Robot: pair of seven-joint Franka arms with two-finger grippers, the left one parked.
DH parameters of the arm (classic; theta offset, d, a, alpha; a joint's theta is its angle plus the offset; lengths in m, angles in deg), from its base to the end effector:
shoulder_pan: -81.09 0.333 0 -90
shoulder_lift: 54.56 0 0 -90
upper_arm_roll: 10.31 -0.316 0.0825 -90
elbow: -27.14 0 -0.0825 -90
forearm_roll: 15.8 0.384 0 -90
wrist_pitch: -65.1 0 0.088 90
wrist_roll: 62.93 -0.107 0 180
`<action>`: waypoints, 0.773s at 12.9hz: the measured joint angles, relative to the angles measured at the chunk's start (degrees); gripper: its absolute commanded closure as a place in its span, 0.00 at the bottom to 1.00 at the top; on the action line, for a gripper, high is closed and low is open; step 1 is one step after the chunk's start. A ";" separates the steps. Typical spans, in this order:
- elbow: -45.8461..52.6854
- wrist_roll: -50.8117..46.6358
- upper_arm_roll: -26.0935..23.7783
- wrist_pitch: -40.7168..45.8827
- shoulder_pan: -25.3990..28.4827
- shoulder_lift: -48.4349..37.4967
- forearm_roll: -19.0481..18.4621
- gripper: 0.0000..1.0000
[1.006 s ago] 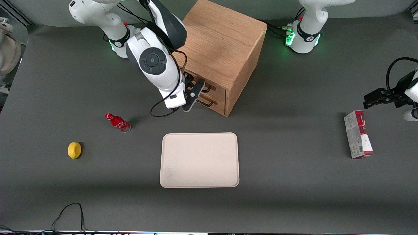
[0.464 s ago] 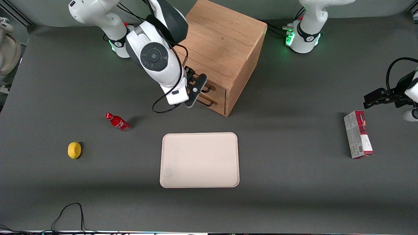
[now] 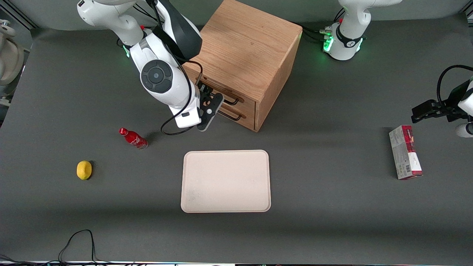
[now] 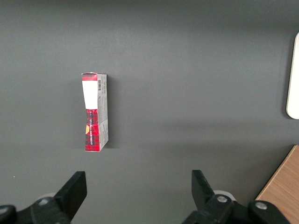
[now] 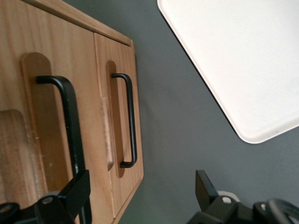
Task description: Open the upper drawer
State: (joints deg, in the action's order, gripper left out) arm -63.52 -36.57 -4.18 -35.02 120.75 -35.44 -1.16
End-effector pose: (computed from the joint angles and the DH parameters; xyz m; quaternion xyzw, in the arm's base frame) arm 0.5170 0.3787 0.4350 -0.8739 -0.4673 0.0888 0.1002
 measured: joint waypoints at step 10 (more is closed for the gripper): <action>-0.39 1.13 -0.76 1.22 0.63 2.35 2.80 0.00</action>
State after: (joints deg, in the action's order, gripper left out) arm -63.91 -35.44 -4.94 -33.81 121.38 -33.09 1.64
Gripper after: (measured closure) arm 0.000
